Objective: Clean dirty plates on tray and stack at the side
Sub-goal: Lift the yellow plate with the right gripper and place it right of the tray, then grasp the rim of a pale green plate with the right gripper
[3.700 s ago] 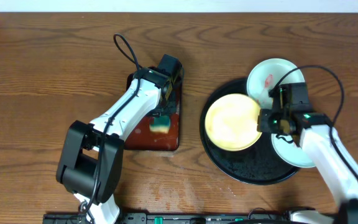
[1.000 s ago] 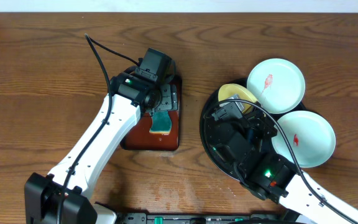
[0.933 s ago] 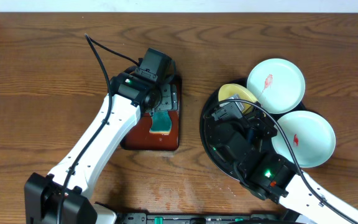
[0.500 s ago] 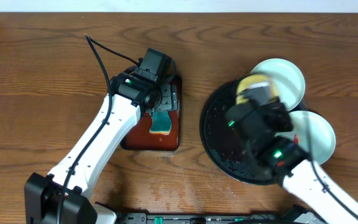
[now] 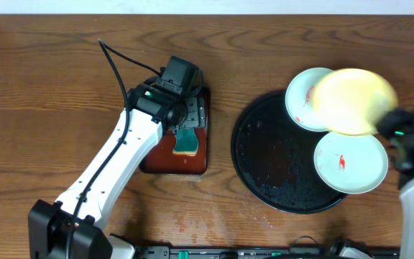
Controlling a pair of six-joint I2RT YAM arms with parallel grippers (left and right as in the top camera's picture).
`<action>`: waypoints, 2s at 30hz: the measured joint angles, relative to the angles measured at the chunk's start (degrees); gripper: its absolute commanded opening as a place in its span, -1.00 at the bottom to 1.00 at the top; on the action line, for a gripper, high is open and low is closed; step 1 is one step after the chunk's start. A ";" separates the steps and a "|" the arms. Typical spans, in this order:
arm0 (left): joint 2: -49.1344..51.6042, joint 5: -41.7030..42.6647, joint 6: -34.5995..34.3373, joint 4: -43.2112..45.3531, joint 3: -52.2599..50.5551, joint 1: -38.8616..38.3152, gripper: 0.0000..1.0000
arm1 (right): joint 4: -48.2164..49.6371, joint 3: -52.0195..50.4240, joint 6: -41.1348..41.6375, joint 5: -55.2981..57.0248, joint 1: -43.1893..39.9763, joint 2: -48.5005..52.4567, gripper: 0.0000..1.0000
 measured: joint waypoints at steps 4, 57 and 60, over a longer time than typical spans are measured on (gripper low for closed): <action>0.00 -0.04 0.00 0.02 0.00 0.00 0.65 | 1.95 0.26 3.87 3.76 -10.99 4.81 -0.98; 0.00 -0.07 0.00 0.02 0.00 0.00 0.66 | -18.82 -0.15 -11.21 9.86 -4.28 20.24 -0.98; 0.00 -0.07 0.00 0.02 0.00 0.00 0.65 | -20.15 -0.15 -10.80 9.88 -4.28 19.69 -0.98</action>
